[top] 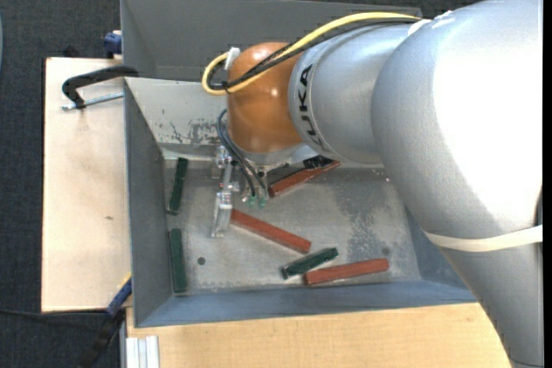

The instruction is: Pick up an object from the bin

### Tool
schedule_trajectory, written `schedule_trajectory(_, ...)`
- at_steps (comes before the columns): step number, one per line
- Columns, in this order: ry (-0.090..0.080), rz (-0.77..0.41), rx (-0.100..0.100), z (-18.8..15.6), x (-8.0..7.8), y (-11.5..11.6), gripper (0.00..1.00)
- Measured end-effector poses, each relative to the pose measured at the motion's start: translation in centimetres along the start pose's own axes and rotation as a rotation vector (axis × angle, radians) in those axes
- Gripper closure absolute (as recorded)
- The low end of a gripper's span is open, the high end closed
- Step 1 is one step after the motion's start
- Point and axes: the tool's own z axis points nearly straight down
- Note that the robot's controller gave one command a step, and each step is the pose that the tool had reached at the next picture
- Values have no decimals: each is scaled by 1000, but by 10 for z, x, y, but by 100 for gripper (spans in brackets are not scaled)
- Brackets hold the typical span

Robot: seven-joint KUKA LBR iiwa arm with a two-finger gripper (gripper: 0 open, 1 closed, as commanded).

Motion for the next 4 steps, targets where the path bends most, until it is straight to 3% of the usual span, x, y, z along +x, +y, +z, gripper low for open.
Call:
schedule_trajectory(1, 0, 0, 0, 0, 0, 0, 0)
schedule_trajectory(2, 7, 18, 1, -39, 0, -42, 0)
schedule_trajectory(3, -6, 53, 2, -68, -8, -73, 0)
schedule_trajectory(4, 1, 157, 1, -9, 40, -67, 0)
